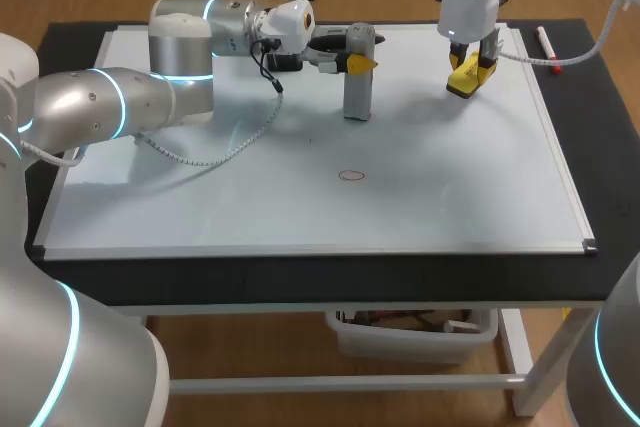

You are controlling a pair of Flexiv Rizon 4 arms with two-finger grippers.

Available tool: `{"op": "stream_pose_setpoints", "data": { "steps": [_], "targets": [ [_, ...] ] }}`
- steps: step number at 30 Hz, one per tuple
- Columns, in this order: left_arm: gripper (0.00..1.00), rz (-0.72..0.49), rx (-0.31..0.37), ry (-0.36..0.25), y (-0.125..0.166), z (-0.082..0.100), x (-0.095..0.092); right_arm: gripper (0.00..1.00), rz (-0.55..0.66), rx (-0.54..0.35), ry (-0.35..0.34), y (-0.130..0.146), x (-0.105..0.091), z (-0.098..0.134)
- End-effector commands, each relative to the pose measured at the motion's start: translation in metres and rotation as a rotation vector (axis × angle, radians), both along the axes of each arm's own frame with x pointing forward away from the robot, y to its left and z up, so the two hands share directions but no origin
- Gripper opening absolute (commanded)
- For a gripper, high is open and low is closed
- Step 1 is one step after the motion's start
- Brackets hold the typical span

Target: Pick up the inspection probe, press it on each red-marked spot on the whiteboard one by one, put down the probe, pick up the eraser, and wipe off all the red marks.

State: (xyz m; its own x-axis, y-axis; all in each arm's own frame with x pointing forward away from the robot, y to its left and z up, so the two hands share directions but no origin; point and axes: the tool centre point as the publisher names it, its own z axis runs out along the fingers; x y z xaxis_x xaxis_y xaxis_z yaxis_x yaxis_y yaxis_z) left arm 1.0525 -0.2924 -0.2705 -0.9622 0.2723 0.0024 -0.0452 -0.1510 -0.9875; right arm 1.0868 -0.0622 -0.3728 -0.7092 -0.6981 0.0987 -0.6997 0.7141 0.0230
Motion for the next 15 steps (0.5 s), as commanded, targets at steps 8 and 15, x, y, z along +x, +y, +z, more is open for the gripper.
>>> {"op": "stream_pose_setpoints", "data": {
  "steps": [8, 15],
  "targets": [
    [0.00, -0.019, -0.005, 0.004, -0.0010, -0.0050, 0.0062, 0.00, 0.002, -0.003, 0.002, -0.0005, 0.0009, 0.0009],
    [0.00, -0.018, -0.007, 0.004, -0.0011, -0.0053, 0.0062, 0.00, 0.002, -0.003, 0.002, -0.0005, 0.0009, 0.0009]
  ]
}}
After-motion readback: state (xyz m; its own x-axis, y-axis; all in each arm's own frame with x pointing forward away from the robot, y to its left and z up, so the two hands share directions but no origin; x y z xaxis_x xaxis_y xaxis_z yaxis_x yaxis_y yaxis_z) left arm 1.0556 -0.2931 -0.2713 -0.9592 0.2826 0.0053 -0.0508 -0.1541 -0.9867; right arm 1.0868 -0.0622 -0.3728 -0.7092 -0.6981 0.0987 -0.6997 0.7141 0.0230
